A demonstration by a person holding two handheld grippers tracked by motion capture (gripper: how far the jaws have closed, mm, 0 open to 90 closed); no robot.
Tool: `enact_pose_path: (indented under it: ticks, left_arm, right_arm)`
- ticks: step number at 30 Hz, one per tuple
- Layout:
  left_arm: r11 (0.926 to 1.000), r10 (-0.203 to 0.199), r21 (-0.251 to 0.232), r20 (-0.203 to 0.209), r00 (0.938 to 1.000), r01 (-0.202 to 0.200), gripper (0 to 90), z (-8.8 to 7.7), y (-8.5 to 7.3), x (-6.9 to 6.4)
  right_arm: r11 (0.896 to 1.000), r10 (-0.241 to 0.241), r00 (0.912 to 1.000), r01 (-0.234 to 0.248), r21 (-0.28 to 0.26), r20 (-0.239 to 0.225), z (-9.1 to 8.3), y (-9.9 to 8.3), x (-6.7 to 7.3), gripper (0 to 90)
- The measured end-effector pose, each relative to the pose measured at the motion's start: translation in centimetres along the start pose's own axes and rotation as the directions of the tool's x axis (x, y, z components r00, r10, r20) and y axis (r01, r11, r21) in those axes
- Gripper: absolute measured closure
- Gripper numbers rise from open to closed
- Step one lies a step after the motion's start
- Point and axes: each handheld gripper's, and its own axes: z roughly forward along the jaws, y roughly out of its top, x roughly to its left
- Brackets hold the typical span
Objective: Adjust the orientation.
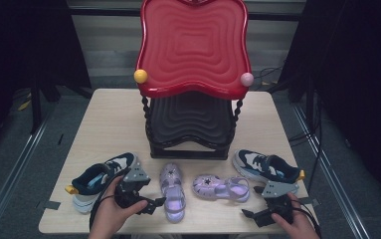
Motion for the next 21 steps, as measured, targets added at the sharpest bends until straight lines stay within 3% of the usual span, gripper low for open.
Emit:
enact_pose_path:
  ticks: [10,17,21]
  left_arm:
    - [0.9998,0.018,0.004,-0.008,0.9998,-0.018,15.1,2.0,0.5,-0.9]
    - [0.9989,0.028,0.041,-0.072,0.9970,-0.025,18.0,2.4,0.4,-0.7]
    - [0.9993,0.015,0.036,-0.072,0.9973,-0.012,21.1,2.4,0.1,-0.4]
  right_arm:
    - [1.000,0.000,1.0000,0.000,0.000,0.000,0.0,0.0,0.0,9.5]
    - [1.000,0.000,1.0000,0.000,0.000,0.000,0.0,0.0,0.0,9.5]
    - [1.000,0.000,1.0000,0.000,0.000,0.000,0.0,0.0,0.0,9.5]
